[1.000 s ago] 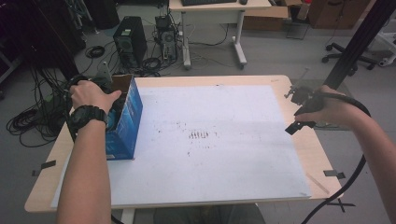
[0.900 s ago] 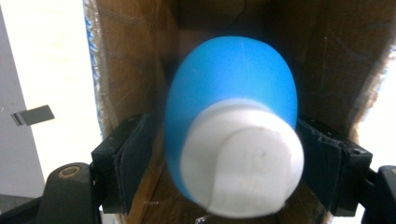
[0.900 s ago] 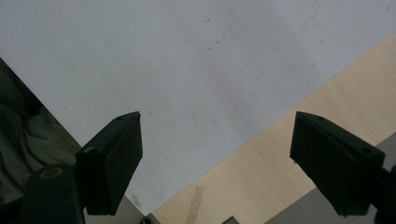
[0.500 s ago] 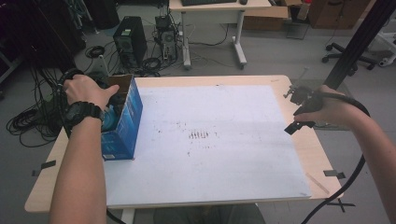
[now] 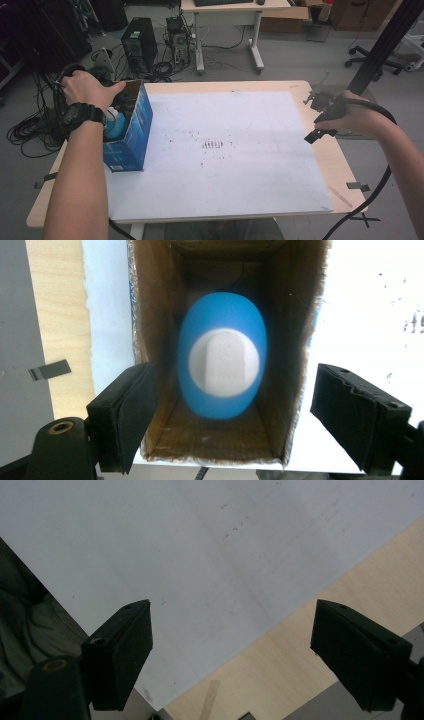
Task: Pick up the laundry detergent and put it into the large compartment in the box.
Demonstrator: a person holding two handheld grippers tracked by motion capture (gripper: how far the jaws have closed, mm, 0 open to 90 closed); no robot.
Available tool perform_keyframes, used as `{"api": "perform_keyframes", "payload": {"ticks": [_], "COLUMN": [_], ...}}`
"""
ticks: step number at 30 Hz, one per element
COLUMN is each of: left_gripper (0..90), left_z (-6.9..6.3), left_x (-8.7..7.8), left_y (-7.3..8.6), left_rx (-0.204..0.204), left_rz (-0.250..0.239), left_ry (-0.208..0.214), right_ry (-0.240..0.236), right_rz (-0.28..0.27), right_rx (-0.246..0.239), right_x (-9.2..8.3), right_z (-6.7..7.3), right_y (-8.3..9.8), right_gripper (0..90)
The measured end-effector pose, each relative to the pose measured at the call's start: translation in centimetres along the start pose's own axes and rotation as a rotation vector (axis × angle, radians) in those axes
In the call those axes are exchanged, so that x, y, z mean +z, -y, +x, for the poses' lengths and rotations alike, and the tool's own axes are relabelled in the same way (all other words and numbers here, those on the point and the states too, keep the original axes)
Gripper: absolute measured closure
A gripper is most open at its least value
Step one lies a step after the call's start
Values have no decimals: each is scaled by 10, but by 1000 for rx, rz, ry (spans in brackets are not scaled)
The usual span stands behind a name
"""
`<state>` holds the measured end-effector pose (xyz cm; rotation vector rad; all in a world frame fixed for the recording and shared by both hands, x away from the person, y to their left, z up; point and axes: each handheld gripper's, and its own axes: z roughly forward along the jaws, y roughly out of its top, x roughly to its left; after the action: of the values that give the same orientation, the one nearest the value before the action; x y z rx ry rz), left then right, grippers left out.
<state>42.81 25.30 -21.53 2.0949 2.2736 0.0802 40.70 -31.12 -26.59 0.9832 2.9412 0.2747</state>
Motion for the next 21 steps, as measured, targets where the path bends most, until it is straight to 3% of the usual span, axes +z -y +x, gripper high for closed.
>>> {"api": "perform_keyframes", "payload": {"ticks": [9,21], "left_gripper": [145,117], "left_z": [-11,-46], "left_x": [-18,-35], "left_y": [2,5], "left_rx": [54,187], "left_rz": [-42,-97], "left_ry": [32,77], "right_ry": [4,5], "right_rz": [-1,-3], "right_rx": [-1,-4], "right_x": [-1,-2], "right_z": [0,2], "right_y": [1,1], "right_gripper": [170,169]}}
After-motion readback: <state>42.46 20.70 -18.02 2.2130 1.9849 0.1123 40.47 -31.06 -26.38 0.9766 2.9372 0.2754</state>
